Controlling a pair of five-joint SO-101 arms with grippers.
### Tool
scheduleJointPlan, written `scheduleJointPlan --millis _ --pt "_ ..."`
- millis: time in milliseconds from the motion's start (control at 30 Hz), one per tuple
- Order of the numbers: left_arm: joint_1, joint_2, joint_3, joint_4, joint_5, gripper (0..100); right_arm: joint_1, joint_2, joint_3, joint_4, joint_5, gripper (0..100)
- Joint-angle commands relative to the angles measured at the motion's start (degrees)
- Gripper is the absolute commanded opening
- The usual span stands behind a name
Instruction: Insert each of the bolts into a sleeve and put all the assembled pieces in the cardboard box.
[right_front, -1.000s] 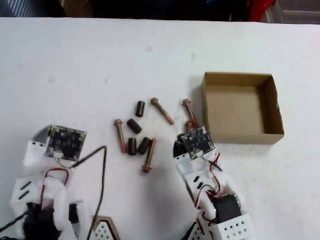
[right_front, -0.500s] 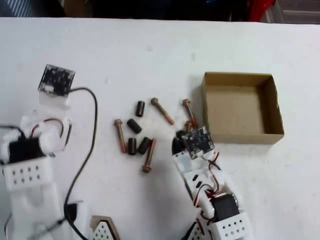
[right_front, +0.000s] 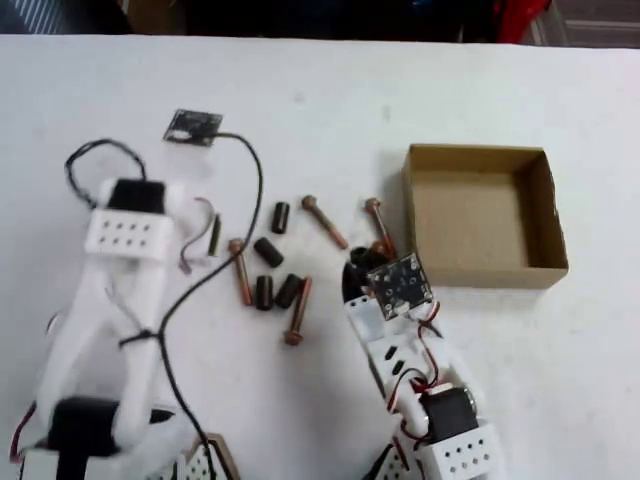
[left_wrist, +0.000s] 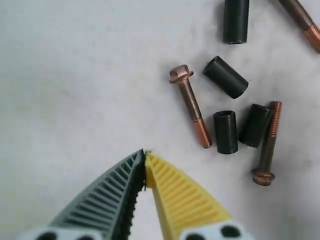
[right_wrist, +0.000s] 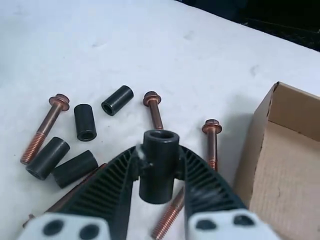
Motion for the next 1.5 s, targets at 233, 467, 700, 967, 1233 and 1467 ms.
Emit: scheduleJointPlan --millis 233,467,700,967,1233,1467 --pt "4.09 11.38 -6.51 -1.49 7.12 2 -4.97 -0.66 0.53 0.92 -0.53 1.7" --pt "2.77 18.86 -6.51 -9.67 19.60 3 -2.59 -0.75 0.53 2.15 -0.53 1.7" --pt "2.77 20.62 -6.51 -9.76 19.69 3 -2.59 -0.75 0.53 1.71 -0.53 1.7" --pt "2.77 20.62 -6.33 -9.76 19.78 14 -2.59 -0.75 0.53 1.71 -0.53 1.7" --pt "3.91 20.70 -6.07 -9.85 26.64 21 -2.59 -0.75 0.53 1.71 -0.53 1.7" --pt "3.65 20.70 -2.81 -15.56 29.10 21 -2.59 -0.75 0.53 1.89 -0.53 1.7"
